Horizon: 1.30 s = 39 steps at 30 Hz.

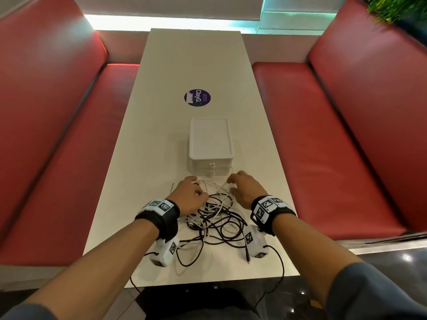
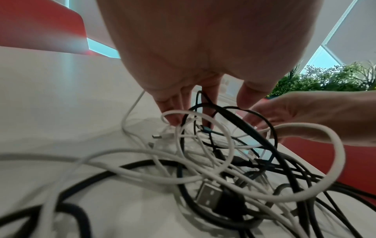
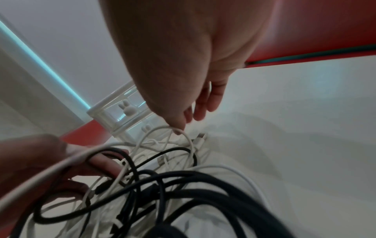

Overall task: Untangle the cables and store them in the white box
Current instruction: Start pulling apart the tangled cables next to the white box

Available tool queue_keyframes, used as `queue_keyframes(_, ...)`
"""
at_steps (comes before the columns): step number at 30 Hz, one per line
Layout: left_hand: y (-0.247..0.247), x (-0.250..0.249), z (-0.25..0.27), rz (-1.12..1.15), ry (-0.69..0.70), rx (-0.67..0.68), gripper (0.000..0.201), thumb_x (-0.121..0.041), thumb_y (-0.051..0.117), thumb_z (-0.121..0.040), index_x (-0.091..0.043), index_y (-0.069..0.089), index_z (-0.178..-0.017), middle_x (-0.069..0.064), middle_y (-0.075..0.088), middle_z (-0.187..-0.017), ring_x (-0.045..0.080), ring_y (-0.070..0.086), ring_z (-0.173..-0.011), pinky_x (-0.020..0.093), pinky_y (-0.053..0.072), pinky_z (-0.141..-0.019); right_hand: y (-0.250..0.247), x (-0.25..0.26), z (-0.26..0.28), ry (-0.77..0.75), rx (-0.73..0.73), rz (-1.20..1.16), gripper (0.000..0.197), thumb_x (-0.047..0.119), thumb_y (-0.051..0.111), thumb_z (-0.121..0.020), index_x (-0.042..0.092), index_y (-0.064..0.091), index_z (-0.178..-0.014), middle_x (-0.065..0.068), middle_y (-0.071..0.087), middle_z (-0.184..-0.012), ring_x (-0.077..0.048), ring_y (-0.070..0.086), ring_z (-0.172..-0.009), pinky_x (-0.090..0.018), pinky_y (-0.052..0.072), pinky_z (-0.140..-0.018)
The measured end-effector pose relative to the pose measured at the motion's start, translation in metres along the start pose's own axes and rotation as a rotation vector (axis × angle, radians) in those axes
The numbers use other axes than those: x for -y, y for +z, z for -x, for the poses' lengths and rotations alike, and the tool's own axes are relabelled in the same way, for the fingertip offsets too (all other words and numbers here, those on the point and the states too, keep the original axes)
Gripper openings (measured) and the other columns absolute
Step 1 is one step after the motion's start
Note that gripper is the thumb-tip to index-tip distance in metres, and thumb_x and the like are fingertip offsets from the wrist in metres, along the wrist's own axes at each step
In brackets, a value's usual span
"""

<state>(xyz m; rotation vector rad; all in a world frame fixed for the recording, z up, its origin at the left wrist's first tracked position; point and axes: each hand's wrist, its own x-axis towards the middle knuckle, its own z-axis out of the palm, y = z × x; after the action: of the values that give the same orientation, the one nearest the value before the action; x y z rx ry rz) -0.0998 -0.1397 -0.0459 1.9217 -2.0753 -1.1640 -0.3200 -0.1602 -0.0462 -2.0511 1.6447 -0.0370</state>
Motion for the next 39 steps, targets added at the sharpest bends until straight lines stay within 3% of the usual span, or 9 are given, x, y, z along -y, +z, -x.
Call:
queue_keyframes(4,-0.002,0.005,0.004,0.0,-0.003,0.033,0.034,-0.043,0.055,-0.088,-0.026,0.075,-0.11,-0.003,0.041,-0.152,0.018,0.041,-0.135,0.034,0.032,-0.114,-0.003,0.006,-0.009,-0.126,0.0,0.005,0.031,0.013,0.058,-0.096,0.023,0.062,-0.124,-0.002,0.055,-0.13,-0.025,0.056,-0.115,-0.037,0.047,-0.097)
queue_keyframes(8,-0.004,0.004,0.009,0.001,0.028,-0.022,0.031,-0.038,0.061,-0.089,-0.021,0.075,-0.111,-0.008,0.045,-0.131,0.015,0.04,-0.125,0.026,0.029,-0.106,-0.002,0.01,-0.017,-0.103,0.099,0.067,0.032,0.03,0.063,-0.096,0.025,0.066,-0.127,-0.005,0.057,-0.128,-0.024,0.057,-0.115,-0.036,0.048,-0.098)
queue_keyframes(12,-0.011,-0.004,0.013,0.07,0.151,-0.083,0.02,-0.032,0.067,-0.082,-0.024,0.075,-0.099,-0.015,0.047,-0.109,0.008,0.054,-0.098,0.03,0.046,-0.096,-0.004,0.016,-0.02,-0.064,0.097,-0.005,0.042,0.051,0.069,-0.088,0.021,0.069,-0.118,-0.002,0.059,-0.113,-0.019,0.058,-0.101,-0.032,0.047,-0.087)
queue_keyframes(16,-0.022,-0.019,0.012,0.159,0.273,-0.235,0.005,-0.018,0.067,-0.085,-0.02,0.07,-0.082,-0.01,0.054,-0.095,0.008,0.059,-0.086,0.029,0.055,-0.082,-0.003,0.019,-0.019,-0.072,0.057,0.035,0.019,0.031,0.064,-0.094,0.016,0.073,-0.099,-0.007,0.069,-0.104,-0.027,0.065,-0.099,-0.036,0.052,-0.082)
queue_keyframes(21,-0.033,-0.028,0.014,0.175,0.319,-0.274,0.018,-0.016,0.061,-0.094,-0.023,0.056,-0.111,-0.001,0.056,-0.089,0.009,0.053,-0.075,0.022,0.045,-0.068,-0.012,0.019,-0.017,0.029,0.04,-0.087,0.021,0.033,0.067,-0.092,0.021,0.068,-0.11,-0.003,0.07,-0.11,-0.024,0.064,-0.103,-0.036,0.052,-0.089)
queue_keyframes(25,-0.036,-0.022,0.016,0.006,0.327,-0.193,0.013,-0.025,0.053,-0.1,-0.02,0.066,-0.102,-0.003,0.054,-0.097,0.009,0.052,-0.084,0.021,0.037,-0.073,-0.029,0.017,-0.01,0.035,0.104,-0.234,0.016,0.028,0.079,-0.084,0.022,0.067,-0.093,0.002,0.075,-0.09,-0.015,0.072,-0.083,-0.031,0.059,-0.077)
queue_keyframes(29,-0.045,-0.01,0.022,0.181,0.281,-0.136,0.012,-0.019,0.054,-0.099,-0.023,0.062,-0.092,-0.003,0.062,-0.094,0.014,0.056,-0.088,0.024,0.04,-0.074,-0.044,0.013,-0.004,0.07,0.114,-0.275,0.012,0.014,0.075,-0.086,0.02,0.065,-0.085,0.002,0.073,-0.077,-0.009,0.071,-0.065,-0.03,0.059,-0.07)
queue_keyframes(34,-0.057,-0.004,0.026,0.345,0.295,-0.183,0.019,-0.011,0.046,-0.102,-0.02,0.059,-0.091,-0.002,0.066,-0.08,0.008,0.056,-0.074,0.023,0.045,-0.075,-0.043,0.008,0.005,0.195,-0.001,-0.169,0.022,0.025,0.073,-0.087,0.019,0.058,-0.102,0.001,0.068,-0.094,-0.017,0.068,-0.082,-0.033,0.056,-0.074)
queue_keyframes(39,-0.051,-0.012,0.026,0.469,0.327,-0.249,0.017,-0.014,0.041,-0.105,-0.014,0.056,-0.097,0.002,0.072,-0.081,0.018,0.065,-0.078,0.033,0.051,-0.081,-0.047,0.034,0.02,0.081,0.085,-1.022,0.022,0.01,0.064,-0.097,0.004,0.063,-0.119,-0.012,0.067,-0.107,-0.021,0.071,-0.086,-0.038,0.06,-0.086)
